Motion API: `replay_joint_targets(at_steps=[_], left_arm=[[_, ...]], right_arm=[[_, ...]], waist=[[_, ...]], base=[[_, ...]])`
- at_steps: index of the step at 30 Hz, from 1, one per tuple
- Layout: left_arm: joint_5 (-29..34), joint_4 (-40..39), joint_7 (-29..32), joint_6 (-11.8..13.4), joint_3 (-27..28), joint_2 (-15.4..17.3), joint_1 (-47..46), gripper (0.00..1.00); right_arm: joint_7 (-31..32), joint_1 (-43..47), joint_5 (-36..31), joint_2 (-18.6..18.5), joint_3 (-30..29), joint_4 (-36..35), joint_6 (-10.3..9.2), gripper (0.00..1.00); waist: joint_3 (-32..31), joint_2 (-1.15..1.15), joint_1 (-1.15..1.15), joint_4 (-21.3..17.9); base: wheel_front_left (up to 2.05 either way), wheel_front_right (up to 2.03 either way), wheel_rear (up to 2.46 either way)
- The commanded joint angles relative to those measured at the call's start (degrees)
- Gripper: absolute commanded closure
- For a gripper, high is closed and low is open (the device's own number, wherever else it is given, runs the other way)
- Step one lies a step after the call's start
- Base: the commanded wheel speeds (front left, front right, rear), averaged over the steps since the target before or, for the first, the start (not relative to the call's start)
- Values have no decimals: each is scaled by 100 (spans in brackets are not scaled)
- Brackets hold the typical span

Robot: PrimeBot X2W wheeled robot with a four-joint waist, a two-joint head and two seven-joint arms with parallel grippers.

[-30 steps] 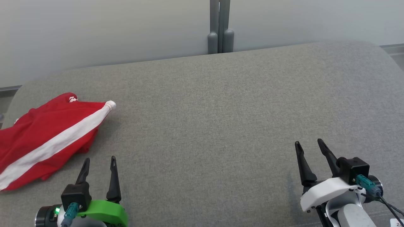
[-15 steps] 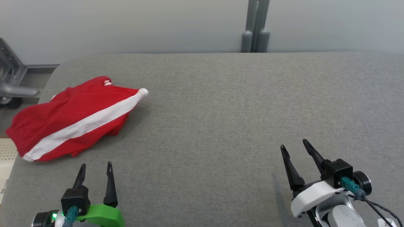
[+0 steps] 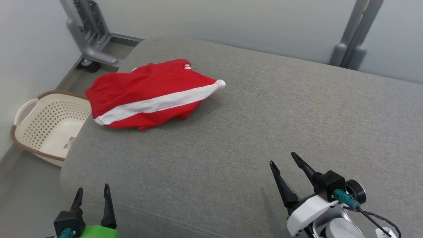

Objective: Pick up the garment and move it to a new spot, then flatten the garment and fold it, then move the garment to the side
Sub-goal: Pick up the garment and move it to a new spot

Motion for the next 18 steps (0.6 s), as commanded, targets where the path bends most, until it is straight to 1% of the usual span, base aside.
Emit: replay_joint_targets(at_steps=[1, 6, 11, 15, 16, 18], left_arm=[[-72, 2, -20, -30, 39, 24, 48, 0], [-283, 104, -20, -154, 60, 24, -108, 0], [-619, 465, -19, -374, 79, 66, -664, 0], [-809, 767, -19, -447, -177, 531, -1500, 0], [-946, 844, -16, -451, -380, 656, -1737, 0], [-1243, 1030, -11, -454, -783, 1062, -2212, 0]], right_arm=[[-19, -66, 42, -37, 22, 26, -2, 0], [-19, -110, 65, -116, 56, 64, -2, 0], [-18, -171, 87, -250, 12, 68, -2, 0], [-18, -255, 107, -386, -4, 31, -2, 0], [-19, -274, 112, -415, -21, 24, -2, 0], [-19, -304, 123, -468, -6, 11, -2, 0]], waist=[[74, 0, 0, 516], [203, 0, 0, 362], [478, 0, 0, 12], [750, 0, 0, -270], [813, 0, 0, -330], [944, 0, 0, -457]], base=[[0, 0, 0], [0, 0, 0], [0, 0, 0], [0, 0, 0], [0, 0, 0], [0, 0, 0]])
